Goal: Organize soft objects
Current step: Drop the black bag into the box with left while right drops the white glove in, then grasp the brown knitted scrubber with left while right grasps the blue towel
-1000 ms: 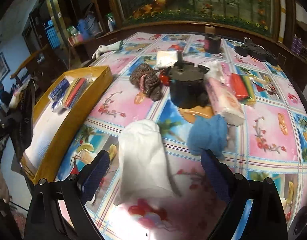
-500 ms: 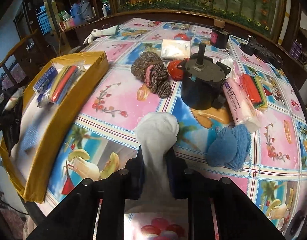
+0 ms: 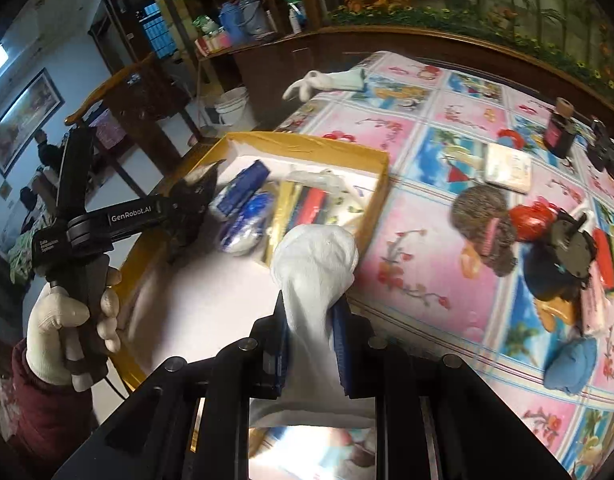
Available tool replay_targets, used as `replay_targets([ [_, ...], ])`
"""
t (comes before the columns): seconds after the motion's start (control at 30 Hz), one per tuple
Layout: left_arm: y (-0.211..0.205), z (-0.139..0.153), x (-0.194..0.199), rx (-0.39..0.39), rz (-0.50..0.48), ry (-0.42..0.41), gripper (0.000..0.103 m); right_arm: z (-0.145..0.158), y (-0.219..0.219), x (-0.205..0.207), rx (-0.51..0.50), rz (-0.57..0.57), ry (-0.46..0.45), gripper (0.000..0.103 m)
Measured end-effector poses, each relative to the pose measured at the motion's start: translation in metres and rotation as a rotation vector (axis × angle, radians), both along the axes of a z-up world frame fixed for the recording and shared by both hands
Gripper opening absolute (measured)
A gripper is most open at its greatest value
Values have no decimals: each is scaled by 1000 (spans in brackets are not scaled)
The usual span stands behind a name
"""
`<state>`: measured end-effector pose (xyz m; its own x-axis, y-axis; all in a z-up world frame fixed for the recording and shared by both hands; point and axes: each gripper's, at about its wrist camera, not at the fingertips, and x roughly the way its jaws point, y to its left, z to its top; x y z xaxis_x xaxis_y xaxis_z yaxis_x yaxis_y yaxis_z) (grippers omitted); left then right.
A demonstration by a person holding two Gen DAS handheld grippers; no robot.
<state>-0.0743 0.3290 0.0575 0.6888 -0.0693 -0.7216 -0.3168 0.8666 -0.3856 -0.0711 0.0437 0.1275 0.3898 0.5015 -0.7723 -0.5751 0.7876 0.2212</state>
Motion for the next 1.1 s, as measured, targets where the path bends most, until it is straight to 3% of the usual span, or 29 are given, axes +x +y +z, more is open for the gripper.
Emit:
replay_targets([
  [0.13, 2, 11, -33, -24, 22, -76, 64, -11, 39, 4, -30, 67, 29, 19],
  [0.27, 3, 13, -57, -39, 37, -108, 64, -28, 69, 15, -46, 92, 64, 20],
  [0.37, 1, 14, -64, -50, 34, -116, 64, -39, 85, 22, -56, 99, 73, 38],
  [0.43, -3, 16, -68, -51, 34, -124, 64, -41, 91, 24, -50, 90, 59, 60],
  [0.53, -13, 20, -74, -64, 36, -142, 64, -30, 80, 16, -24, 77, 7, 70],
  [0.63, -32, 26, -82, -81, 14, -174, 66, -16, 51, 1, -14, 46, -56, 76],
  [0.8, -81, 36, -77, -50, -109, -182, 67, -10, -20, -16, 0, -56, -103, 77],
  [1.1, -173, 25, -61, -2, -322, -90, 67, -36, -186, -15, 7, -386, -82, 80],
])
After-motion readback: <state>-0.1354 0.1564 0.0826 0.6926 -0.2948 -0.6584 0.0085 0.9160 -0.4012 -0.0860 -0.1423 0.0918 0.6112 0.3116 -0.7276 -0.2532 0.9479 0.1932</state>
